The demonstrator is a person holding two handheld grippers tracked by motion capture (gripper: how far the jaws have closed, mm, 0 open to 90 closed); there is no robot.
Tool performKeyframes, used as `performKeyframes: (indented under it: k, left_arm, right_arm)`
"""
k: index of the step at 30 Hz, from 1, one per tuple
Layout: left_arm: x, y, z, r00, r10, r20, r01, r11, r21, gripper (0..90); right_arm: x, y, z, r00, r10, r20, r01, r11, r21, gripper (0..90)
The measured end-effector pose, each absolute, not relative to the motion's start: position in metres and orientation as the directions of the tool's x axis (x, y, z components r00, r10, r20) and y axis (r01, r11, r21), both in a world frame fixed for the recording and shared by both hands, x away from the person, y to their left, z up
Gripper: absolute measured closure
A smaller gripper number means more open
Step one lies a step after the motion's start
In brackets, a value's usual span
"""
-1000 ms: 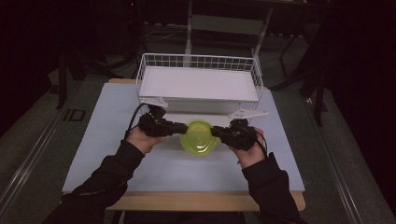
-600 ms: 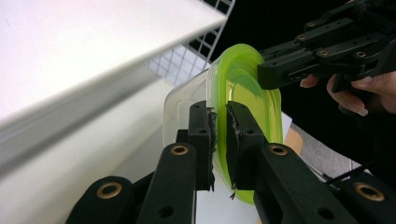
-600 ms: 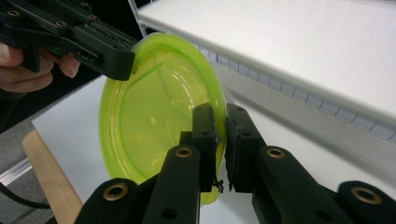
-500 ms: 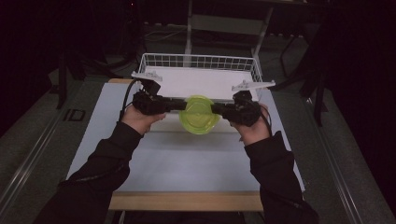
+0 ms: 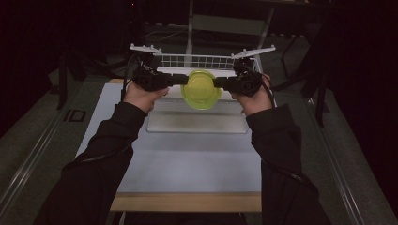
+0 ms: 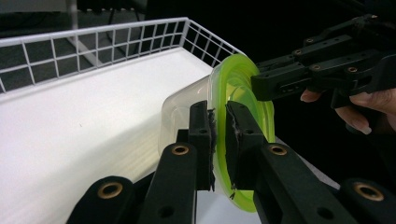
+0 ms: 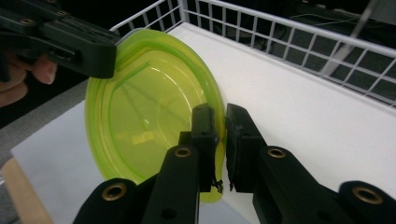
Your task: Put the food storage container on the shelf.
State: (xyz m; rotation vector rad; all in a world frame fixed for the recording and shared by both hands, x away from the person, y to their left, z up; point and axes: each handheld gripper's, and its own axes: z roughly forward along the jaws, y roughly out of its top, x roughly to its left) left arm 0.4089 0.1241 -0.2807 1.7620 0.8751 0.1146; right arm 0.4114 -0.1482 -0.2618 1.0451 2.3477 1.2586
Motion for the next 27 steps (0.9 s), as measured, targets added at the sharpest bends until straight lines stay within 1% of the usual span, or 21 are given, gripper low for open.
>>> performKeyframes:
  k: [6,12,15,19,22,24,27]
  left_arm:
    - [0.427,0.124,-0.284,0.696,0.614,-0.373,0.521,-0.073,0.85,82.4]
    - [0.44,0.13,-0.298,0.668,0.62,-0.412,0.559,-0.053,0.827,82.3]
    - [0.446,0.132,-0.302,0.66,0.626,-0.415,0.567,-0.053,0.822,82.1]
    - [0.452,0.129,-0.305,0.644,0.651,-0.402,0.577,-0.069,0.813,81.7]
    - [0.456,0.128,-0.307,0.636,0.667,-0.387,0.576,-0.076,0.814,81.2]
    - [0.459,0.128,-0.307,0.628,0.68,-0.379,0.578,-0.081,0.812,80.9]
    - [0.464,0.125,-0.307,0.612,0.698,-0.371,0.585,-0.083,0.807,80.5]
  right_arm:
    - [0.434,-0.144,-0.253,-0.686,0.725,0.066,0.484,0.387,0.785,81.7]
    - [0.453,-0.134,-0.259,-0.681,0.729,0.063,0.516,0.418,0.748,81.4]
    - [0.458,-0.13,-0.259,-0.681,0.731,0.053,0.521,0.432,0.736,81.4]
    - [0.469,-0.127,-0.262,-0.67,0.74,0.067,0.556,0.439,0.705,81.4]
    - [0.475,-0.126,-0.265,-0.66,0.745,0.097,0.587,0.429,0.687,81.4]
    - [0.478,-0.126,-0.265,-0.658,0.745,0.111,0.593,0.421,0.686,81.3]
    - [0.482,-0.124,-0.265,-0.651,0.752,0.103,0.589,0.415,0.693,80.1]
